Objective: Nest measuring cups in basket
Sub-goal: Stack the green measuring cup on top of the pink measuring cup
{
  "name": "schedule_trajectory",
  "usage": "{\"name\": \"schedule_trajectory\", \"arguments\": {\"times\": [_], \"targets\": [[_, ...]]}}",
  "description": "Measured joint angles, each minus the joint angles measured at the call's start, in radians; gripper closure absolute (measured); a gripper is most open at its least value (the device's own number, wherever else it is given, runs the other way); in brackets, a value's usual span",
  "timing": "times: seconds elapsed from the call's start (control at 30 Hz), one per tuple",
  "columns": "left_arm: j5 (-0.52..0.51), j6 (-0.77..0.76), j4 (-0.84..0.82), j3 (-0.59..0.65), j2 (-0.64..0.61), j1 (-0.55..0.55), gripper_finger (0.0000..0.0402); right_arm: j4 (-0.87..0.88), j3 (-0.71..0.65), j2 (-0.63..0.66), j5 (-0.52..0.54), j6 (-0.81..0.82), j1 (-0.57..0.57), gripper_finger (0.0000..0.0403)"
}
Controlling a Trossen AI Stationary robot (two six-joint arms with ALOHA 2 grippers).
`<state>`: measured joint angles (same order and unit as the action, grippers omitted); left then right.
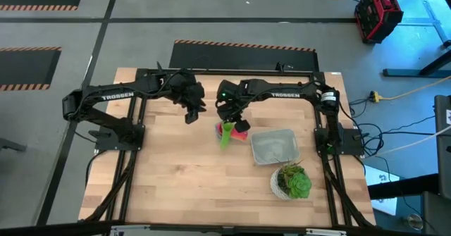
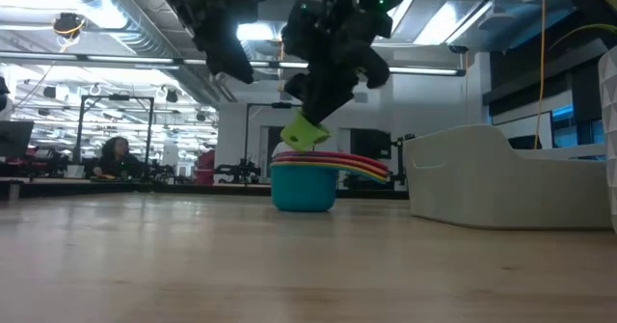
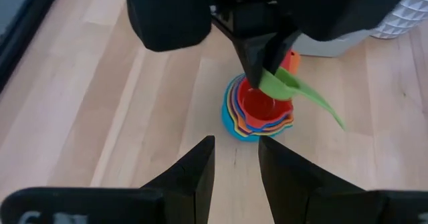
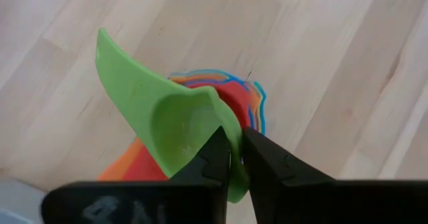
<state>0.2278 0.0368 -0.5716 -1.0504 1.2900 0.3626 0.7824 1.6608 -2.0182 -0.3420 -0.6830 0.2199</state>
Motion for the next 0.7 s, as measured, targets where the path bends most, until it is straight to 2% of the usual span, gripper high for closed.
{"name": "schedule_trajectory", "arguments": {"times": [0.7], "targets": [[-0.011, 0.001, 0.009, 0.0, 0.0, -0.044, 0.0292, -0.028, 0.0, -0.047, -0.011, 0.001, 0.0, 0.0358]]}}
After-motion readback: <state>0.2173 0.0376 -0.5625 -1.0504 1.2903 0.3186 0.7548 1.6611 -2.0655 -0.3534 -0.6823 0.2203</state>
